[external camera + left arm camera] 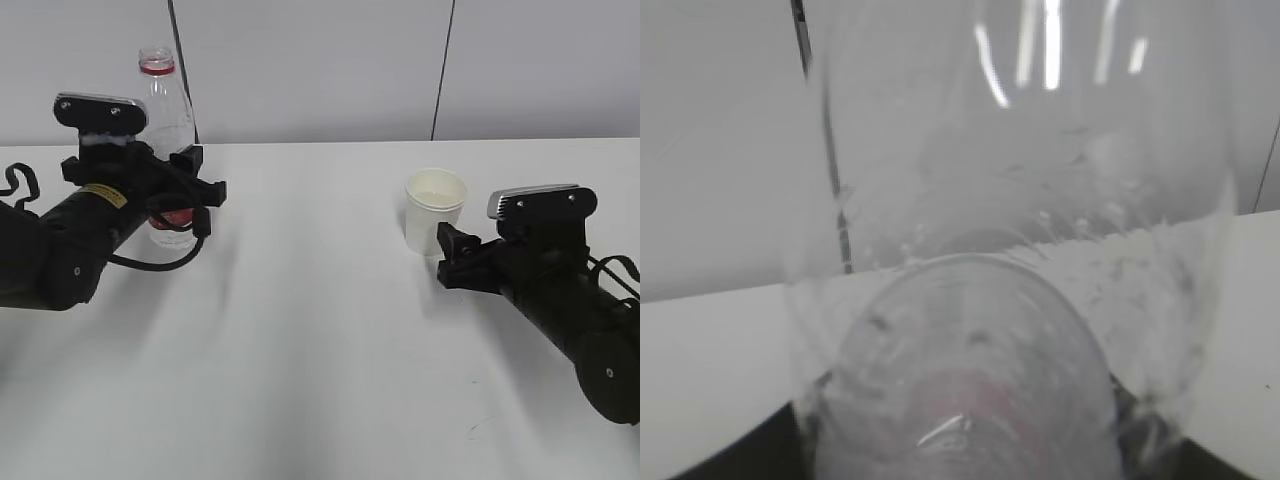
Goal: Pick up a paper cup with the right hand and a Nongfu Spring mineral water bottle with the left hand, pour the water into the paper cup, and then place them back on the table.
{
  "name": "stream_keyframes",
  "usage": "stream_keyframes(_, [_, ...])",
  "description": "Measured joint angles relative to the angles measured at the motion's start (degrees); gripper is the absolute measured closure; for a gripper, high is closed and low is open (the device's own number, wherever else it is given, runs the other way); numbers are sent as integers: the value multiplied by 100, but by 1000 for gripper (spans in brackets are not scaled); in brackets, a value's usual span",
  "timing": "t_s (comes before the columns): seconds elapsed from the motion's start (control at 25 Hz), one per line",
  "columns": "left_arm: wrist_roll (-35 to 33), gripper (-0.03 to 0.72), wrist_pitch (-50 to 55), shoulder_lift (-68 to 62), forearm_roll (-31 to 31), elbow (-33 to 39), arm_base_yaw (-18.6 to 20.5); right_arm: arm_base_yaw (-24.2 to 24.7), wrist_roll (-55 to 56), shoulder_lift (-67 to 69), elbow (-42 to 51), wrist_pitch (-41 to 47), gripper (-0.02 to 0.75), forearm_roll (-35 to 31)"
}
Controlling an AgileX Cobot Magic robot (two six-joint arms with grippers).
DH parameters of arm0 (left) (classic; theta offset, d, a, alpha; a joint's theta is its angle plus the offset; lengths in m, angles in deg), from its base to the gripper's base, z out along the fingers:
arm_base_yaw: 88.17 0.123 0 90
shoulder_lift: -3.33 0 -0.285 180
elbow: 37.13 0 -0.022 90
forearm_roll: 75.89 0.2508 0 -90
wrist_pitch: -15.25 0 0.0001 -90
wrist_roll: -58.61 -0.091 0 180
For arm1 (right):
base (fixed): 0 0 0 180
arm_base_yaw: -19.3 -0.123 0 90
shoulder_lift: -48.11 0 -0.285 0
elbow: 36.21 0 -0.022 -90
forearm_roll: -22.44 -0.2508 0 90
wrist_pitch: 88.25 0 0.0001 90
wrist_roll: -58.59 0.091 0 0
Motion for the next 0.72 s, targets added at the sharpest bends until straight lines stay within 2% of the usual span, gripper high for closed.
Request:
stream_keyframes(0.6, [223,378,-149,-414,-162,-49,0,0,33,-98,260,-197,150,0])
stream_keyframes(0.72, [228,316,-154,-414,-217,-49,0,0,33,-98,260,-197,150,0])
